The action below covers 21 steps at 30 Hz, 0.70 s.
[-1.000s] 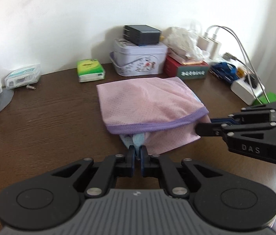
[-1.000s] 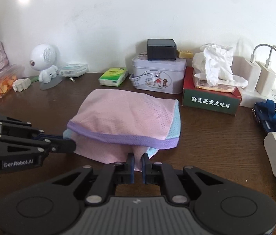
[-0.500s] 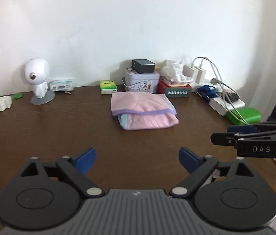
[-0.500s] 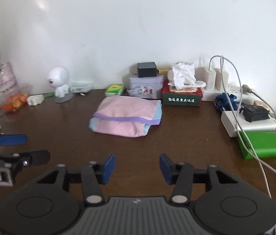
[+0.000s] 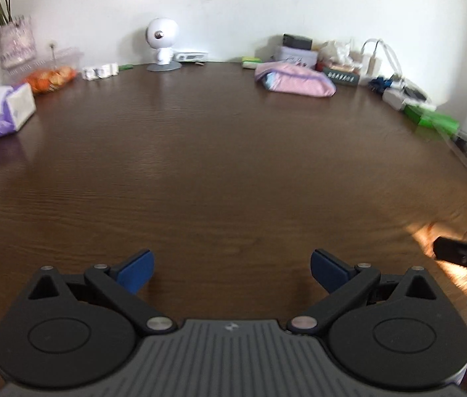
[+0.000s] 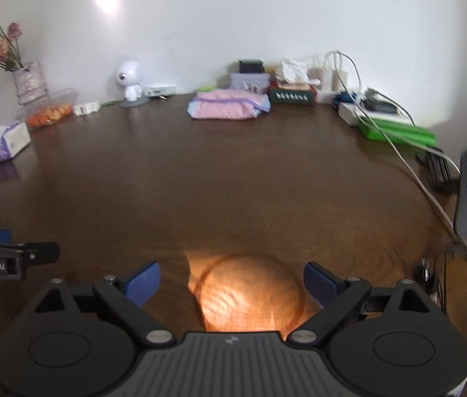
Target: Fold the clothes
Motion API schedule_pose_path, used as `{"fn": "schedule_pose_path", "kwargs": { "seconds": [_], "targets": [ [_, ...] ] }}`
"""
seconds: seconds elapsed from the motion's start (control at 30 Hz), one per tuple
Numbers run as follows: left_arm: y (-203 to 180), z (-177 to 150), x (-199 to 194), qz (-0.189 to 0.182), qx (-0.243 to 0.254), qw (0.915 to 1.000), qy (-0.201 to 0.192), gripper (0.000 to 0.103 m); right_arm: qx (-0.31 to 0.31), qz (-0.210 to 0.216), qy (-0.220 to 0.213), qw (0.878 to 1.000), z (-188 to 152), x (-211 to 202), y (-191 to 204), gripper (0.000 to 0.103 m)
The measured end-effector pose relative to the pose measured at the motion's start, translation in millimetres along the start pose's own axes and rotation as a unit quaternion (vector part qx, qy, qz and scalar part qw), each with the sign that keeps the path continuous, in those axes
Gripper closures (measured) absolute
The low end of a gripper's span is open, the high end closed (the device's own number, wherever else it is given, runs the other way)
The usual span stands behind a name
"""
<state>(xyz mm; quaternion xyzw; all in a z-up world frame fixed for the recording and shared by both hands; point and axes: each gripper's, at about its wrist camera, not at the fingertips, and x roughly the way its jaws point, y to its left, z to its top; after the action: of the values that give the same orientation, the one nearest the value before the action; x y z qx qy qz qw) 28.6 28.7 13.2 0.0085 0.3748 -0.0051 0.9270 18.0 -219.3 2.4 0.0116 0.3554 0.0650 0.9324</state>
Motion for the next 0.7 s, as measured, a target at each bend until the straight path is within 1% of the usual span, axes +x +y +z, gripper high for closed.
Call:
{"fn": "schedule_pose_path", "kwargs": {
  "seconds": [0.03, 0.07, 0.1, 0.13, 0.2, 0.33, 0.43, 0.7],
  "targets": [
    [-1, -3, 0, 0.002, 0.003, 1.0, 0.002, 0.001, 0.009, 0.004, 0.0, 1.0, -4, 2, 0, 0.009],
    [-1, -6, -1, 0.004, 0.0, 1.0, -0.002, 0.0, 0.011, 0.002, -0.007, 1.0, -8, 2, 1, 0.007],
    [-1, -8, -3, 0.006, -0.001, 1.0, -0.007, 0.0, 0.004, -0.006, -0.015, 1.0, -12, 2, 5, 0.005],
    [-2, -10, -4, 0.008, -0.002, 0.9999, -0.01, 0.0, -0.007, -0.016, -0.013, 1.0, -13, 3, 8, 0.005],
    [-5, -14, -6, 0.01, -0.002, 0.9998, -0.018, 0.0, -0.02, -0.028, -0.015, 0.999, -16, 3, 15, 0.0],
    [-8, -23, -10, 0.008, 0.002, 0.9991, -0.041, 0.0, -0.008, -0.034, -0.012, 0.999, -18, 2, 19, 0.0],
    [-10, -24, -10, 0.004, -0.001, 0.9991, -0.041, 0.0, -0.008, -0.035, -0.012, 0.999, -19, 2, 21, 0.0],
    [-22, -25, -10, -0.027, 0.031, 0.9982, -0.045, 0.0, -0.016, -0.025, -0.012, 0.999, -18, 1, 23, 0.0]
  ]
}}
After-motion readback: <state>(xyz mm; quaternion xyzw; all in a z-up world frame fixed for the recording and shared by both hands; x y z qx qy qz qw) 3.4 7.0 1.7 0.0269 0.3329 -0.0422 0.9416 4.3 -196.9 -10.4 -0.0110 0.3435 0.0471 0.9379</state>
